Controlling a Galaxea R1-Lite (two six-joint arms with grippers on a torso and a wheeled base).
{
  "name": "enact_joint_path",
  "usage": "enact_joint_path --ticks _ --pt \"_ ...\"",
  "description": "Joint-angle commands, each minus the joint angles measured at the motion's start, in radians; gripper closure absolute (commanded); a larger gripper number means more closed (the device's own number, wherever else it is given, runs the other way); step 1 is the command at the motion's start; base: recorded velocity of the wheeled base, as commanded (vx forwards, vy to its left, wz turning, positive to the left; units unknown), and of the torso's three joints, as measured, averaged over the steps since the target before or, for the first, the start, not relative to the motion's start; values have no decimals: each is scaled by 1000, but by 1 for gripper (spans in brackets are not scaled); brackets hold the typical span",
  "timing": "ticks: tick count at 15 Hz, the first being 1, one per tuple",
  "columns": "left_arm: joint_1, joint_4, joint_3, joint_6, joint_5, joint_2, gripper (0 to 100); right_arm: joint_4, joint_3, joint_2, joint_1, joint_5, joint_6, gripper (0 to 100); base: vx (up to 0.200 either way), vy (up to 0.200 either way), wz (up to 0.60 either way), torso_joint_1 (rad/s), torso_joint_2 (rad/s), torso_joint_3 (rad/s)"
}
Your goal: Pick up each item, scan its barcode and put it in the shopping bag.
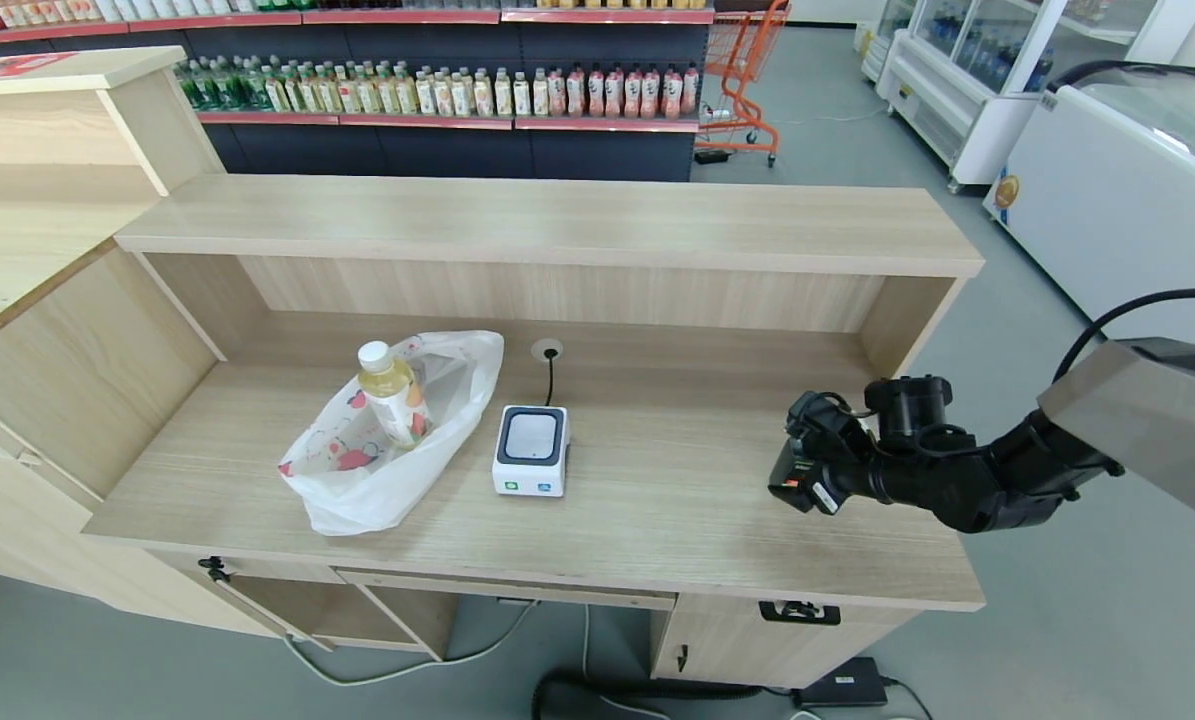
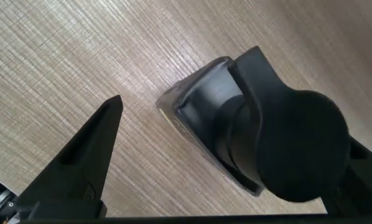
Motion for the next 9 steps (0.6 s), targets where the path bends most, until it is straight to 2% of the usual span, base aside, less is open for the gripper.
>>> enact_joint_path --ticks 1,7,9 --pt "0 0 0 0 0 2 0 -1 -10 21 4 1 -1 100 0 0 0 0 0 0" --pt "0 0 0 0 0 2 0 -7 -5 24 4 7 10 100 0 0 0 0 0 0" --pt "0 0 0 0 0 2 0 -7 35 -69 -2 7 67 100 0 0 0 0 0 0"
